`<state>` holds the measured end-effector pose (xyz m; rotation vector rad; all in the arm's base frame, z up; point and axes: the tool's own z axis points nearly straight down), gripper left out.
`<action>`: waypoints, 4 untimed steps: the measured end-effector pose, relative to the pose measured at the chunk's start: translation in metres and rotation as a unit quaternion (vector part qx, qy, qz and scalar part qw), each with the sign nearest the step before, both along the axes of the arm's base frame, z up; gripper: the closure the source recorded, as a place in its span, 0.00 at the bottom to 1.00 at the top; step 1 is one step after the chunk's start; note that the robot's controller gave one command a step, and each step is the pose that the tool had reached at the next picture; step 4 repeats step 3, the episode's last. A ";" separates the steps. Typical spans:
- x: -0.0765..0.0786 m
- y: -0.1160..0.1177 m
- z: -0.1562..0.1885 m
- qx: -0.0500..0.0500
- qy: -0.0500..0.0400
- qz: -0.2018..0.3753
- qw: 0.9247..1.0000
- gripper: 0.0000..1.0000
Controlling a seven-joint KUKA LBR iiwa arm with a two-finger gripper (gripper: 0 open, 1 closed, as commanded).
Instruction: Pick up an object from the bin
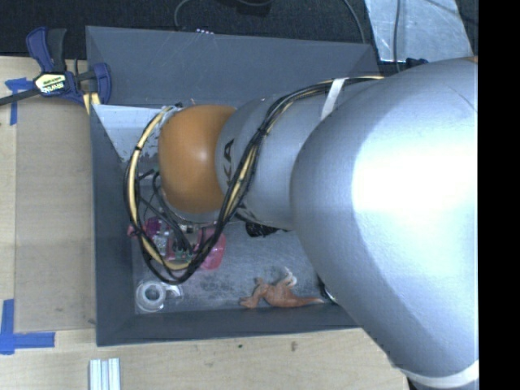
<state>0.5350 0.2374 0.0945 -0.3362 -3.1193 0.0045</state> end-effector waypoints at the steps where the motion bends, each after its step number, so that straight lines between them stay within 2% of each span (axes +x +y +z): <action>1: 0.002 0.001 0.021 0.002 -0.004 0.000 1.000 1.00; 2: 0.003 0.001 0.032 0.002 -0.006 0.001 1.000 1.00; 4: 0.002 0.000 0.039 0.001 -0.003 0.001 1.000 1.00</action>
Offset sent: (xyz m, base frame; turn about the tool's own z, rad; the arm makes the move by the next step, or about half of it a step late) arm -0.0001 -0.0001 0.0308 0.0000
